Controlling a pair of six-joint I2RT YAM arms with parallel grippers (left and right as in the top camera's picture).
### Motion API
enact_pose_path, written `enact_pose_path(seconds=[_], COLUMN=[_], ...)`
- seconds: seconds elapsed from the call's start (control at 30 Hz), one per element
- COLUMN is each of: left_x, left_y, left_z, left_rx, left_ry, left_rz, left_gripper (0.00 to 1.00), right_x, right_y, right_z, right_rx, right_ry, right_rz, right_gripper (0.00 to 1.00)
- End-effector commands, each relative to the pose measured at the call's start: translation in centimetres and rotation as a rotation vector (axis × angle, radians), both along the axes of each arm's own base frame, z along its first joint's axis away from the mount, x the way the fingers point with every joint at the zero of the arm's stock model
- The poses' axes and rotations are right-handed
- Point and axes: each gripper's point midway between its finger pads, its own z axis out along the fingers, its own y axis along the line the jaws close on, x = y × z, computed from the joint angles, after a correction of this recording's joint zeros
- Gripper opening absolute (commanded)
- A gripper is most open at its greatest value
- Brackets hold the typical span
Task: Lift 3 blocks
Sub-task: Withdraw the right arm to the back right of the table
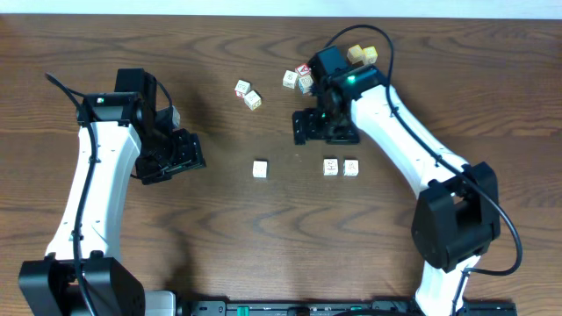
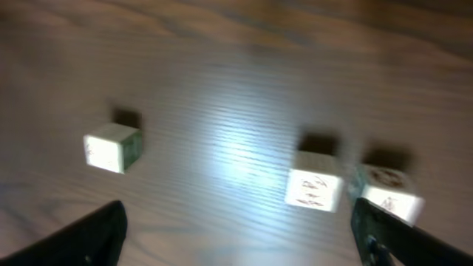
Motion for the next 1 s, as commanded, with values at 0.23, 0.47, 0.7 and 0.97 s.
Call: enact_pose_path(seconds=[0.23,0.47,0.7,0.97], left_x=[0.2,0.2,0.4,0.6], left_y=[0.1,0.1,-0.1,-0.1], left_z=[0.2,0.2,0.3,0.3], left_rx=[0.011,0.011,-0.006,-0.014], left_ry=[-0.007,-0.007,-0.008,0.025], left_rz=[-0.011,-0.011,0.013,0.179], left_gripper=[0.75,0.75,0.75,0.75], right_x=[1.8,1.8,1.5,1.5], right_y=[-18.4,-24.3,-26.6,-26.6], right_z=[1.8,1.8,1.8,1.8], right_rx=[-0.194,-0.19,-0.189,-0.189], right_ry=[0.061,0.075,0.081,0.082], right_rz=[-0.435,-0.591,-0.65,-0.652], right_gripper=[0.99,0.99,0.99,0.99])
